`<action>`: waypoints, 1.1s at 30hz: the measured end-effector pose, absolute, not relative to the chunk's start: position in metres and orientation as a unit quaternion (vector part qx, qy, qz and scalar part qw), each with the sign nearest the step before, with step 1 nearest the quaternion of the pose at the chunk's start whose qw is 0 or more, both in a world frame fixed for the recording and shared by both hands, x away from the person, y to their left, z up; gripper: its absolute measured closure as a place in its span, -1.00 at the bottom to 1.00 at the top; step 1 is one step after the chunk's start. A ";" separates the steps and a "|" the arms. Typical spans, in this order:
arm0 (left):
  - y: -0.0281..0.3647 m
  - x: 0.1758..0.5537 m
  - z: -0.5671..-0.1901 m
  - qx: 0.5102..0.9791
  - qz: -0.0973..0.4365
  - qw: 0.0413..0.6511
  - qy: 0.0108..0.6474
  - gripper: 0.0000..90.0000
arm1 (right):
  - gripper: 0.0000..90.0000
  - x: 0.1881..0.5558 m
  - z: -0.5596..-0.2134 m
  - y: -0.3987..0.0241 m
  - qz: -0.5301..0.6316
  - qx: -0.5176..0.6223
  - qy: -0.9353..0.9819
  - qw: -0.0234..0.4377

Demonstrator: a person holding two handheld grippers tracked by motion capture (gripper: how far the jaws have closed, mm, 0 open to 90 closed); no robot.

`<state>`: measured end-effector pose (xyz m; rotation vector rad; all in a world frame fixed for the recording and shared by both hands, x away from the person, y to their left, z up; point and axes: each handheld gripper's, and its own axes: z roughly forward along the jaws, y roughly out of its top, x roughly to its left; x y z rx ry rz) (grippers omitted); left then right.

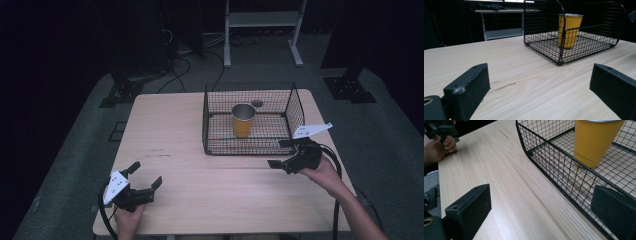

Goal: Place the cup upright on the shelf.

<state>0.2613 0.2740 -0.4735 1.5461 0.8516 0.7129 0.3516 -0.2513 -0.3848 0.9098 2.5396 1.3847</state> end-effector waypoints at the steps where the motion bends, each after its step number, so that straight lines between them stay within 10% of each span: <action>1: 0.274 0.261 -0.473 0.661 0.305 0.580 0.364 -0.95 | -0.94 0.350 -0.386 -0.252 0.455 0.300 0.836 0.055; 33: 0.274 0.261 -0.474 0.662 0.307 0.579 0.365 -0.95 | -0.94 0.327 -0.409 -0.267 0.455 0.314 0.832 0.052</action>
